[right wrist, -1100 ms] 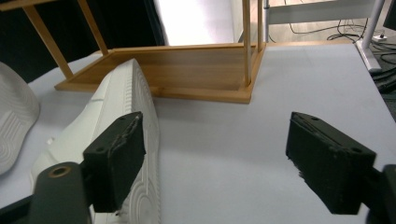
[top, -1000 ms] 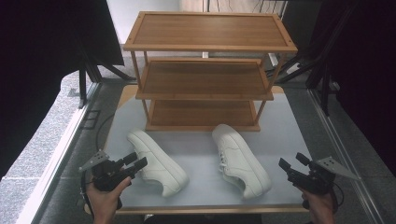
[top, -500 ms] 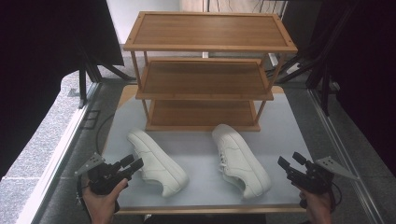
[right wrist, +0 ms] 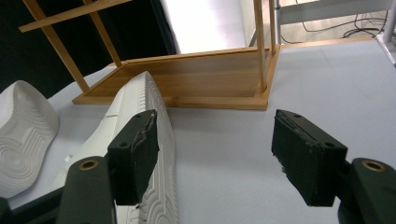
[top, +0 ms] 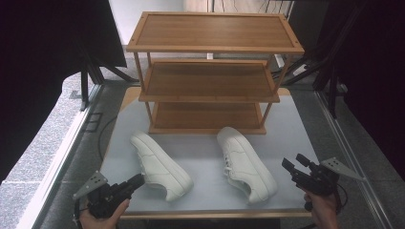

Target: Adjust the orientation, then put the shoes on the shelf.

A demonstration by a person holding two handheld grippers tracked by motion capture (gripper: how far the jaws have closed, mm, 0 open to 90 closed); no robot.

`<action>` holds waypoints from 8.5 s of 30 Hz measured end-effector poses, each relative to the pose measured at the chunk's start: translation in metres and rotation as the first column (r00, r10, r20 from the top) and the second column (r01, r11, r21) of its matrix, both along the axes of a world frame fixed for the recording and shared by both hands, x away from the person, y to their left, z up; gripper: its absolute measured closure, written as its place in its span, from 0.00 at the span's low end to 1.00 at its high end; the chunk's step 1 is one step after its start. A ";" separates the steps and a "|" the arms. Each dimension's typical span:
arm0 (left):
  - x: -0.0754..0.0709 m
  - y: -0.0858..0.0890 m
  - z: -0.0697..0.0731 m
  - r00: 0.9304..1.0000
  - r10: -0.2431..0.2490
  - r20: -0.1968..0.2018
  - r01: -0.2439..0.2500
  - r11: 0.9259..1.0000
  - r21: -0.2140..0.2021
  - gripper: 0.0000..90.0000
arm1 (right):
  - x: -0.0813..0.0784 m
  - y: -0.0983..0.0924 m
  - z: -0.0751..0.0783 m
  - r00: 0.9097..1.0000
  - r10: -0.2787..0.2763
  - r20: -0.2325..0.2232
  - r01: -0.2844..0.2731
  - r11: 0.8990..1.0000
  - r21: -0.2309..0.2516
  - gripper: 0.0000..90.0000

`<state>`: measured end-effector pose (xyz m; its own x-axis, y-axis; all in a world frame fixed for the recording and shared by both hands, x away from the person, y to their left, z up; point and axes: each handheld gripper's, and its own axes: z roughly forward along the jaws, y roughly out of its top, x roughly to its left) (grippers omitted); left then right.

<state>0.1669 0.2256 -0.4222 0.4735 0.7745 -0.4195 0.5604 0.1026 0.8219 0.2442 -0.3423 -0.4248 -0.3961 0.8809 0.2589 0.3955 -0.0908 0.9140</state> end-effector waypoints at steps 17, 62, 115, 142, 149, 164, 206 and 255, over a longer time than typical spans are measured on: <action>0.010 -0.043 -0.037 0.986 -0.103 -0.128 0.115 0.989 0.092 1.00 | 0.003 0.005 -0.002 0.999 -0.021 -0.025 0.021 1.000 -0.004 0.35; 0.124 -0.144 -0.008 0.967 -0.194 -0.165 0.216 0.968 0.127 0.94 | 0.002 -0.009 -0.006 0.996 -0.078 -0.046 0.079 0.996 0.037 0.37; 0.097 -0.029 -0.013 0.963 -0.176 -0.205 0.192 0.980 0.060 0.71 | 0.006 -0.007 -0.014 0.988 -0.131 -0.086 0.132 0.991 0.012 0.37; 0.084 -0.041 -0.001 0.988 -0.155 -0.005 0.155 0.987 0.048 0.45 | -0.010 0.066 -0.006 0.997 0.080 -0.004 -0.079 0.983 -0.164 0.38; 0.085 -0.046 -0.003 0.988 -0.154 -0.016 0.155 0.986 0.060 0.44 | -0.014 0.097 -0.012 0.982 0.188 -0.026 -0.189 0.950 -0.249 0.51; 0.082 -0.042 -0.001 0.994 -0.107 0.003 0.106 0.993 0.057 0.38 | -0.022 0.146 -0.024 0.911 0.381 -0.158 -0.412 0.846 -0.339 0.95; 0.082 -0.038 -0.008 0.990 -0.106 -0.098 0.105 0.994 -0.012 0.42 | -0.017 0.054 0.006 0.998 0.058 -0.032 -0.062 0.986 -0.156 0.81; 0.094 -0.021 0.006 0.997 -0.047 -0.058 0.051 0.996 0.073 0.39 | 0.012 0.003 0.039 0.990 0.141 0.004 -0.135 0.960 -0.245 0.40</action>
<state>0.2606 0.2047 -0.4163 0.4886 0.7810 -0.3891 0.6089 0.0142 0.7931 0.2565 -0.3391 -0.3857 -0.5214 0.8527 0.0333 0.3691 0.1901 0.9097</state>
